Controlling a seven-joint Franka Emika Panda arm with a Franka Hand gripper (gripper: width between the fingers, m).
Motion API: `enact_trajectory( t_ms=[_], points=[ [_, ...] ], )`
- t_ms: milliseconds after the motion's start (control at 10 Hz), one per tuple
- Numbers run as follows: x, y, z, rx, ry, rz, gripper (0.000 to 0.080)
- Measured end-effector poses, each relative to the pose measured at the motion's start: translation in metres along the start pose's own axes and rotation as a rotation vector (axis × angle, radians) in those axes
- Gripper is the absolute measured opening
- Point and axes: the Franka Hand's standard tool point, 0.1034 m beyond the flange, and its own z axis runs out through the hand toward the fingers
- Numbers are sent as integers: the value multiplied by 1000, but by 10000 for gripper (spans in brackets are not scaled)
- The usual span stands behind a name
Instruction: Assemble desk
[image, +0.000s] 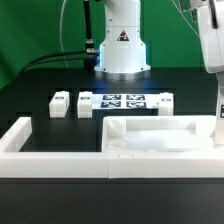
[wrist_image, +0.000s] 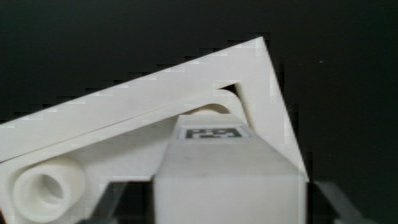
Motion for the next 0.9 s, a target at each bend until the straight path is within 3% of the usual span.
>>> enact_trajectory(
  t_ms=[200, 500, 600, 700, 900],
  points=[
    [-5, -1, 0, -6, 8, -123, 619],
    [-3, -1, 1, -8, 6, -389, 648],
    [-3, 1, 1, -21, 9, -506, 648],
    [-2, 3, 0, -71, 30, -663, 649],
    [-4, 0, -1, -127, 66, -915, 649]
  ],
)
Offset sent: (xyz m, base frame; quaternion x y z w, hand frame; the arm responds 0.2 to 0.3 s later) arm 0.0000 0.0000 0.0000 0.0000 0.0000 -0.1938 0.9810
